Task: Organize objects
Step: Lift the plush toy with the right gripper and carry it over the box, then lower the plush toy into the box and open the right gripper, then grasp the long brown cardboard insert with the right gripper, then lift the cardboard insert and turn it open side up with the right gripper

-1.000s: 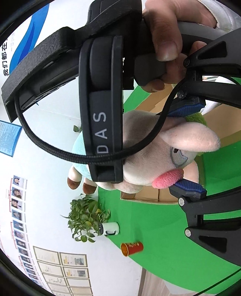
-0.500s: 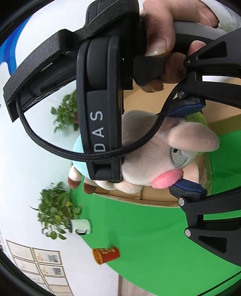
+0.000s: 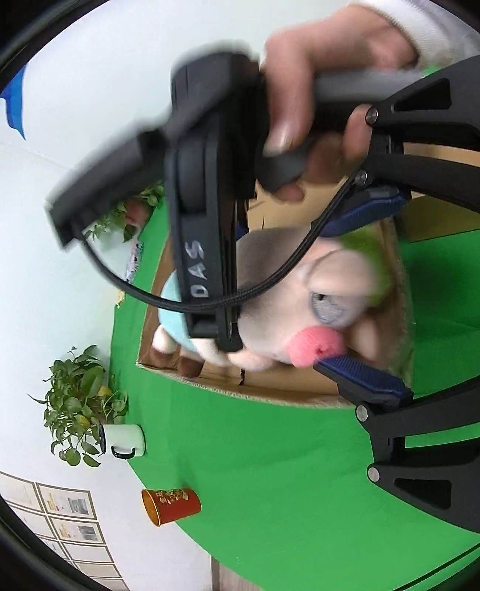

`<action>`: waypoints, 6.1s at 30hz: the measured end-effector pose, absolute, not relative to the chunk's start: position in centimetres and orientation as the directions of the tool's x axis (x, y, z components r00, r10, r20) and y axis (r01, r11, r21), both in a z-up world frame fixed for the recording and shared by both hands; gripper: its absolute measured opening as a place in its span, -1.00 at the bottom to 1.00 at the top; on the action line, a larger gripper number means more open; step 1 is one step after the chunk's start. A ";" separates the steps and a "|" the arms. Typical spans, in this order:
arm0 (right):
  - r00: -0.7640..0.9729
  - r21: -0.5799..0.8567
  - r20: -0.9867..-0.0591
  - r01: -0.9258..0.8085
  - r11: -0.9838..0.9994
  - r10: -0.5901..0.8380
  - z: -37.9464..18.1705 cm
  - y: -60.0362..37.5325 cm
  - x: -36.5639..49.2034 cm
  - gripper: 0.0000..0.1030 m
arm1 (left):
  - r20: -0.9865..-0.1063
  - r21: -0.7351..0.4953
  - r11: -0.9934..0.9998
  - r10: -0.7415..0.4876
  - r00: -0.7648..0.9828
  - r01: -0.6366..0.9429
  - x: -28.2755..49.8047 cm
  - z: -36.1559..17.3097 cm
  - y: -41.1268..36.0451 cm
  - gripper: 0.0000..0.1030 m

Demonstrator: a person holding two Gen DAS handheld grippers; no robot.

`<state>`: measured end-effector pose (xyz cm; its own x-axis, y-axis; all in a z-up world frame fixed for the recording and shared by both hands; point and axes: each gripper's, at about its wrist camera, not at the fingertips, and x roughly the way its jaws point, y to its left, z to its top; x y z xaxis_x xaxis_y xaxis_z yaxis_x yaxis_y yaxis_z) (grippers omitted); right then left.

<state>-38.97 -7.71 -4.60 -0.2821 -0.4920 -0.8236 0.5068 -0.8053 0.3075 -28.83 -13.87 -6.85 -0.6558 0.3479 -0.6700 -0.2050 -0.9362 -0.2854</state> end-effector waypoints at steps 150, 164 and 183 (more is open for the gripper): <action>-0.412 0.490 -0.607 0.479 -0.728 -0.680 -8.4 8.7 -6.2 0.63 | -0.619 -0.653 -0.722 0.684 -0.387 -0.231 -9.0 -11.1 -16.9 0.45; -0.481 0.304 -0.609 0.593 -0.745 -0.631 -5.2 10.1 -4.1 0.76 | -0.613 -0.630 -0.726 0.683 -0.397 -0.276 -9.4 -8.3 -14.1 0.29; -0.421 0.254 -0.657 0.657 -0.710 -0.625 -5.5 13.7 -5.0 0.79 | -0.630 -0.571 -0.714 0.697 -0.342 -0.404 -10.1 -8.9 -7.4 -0.29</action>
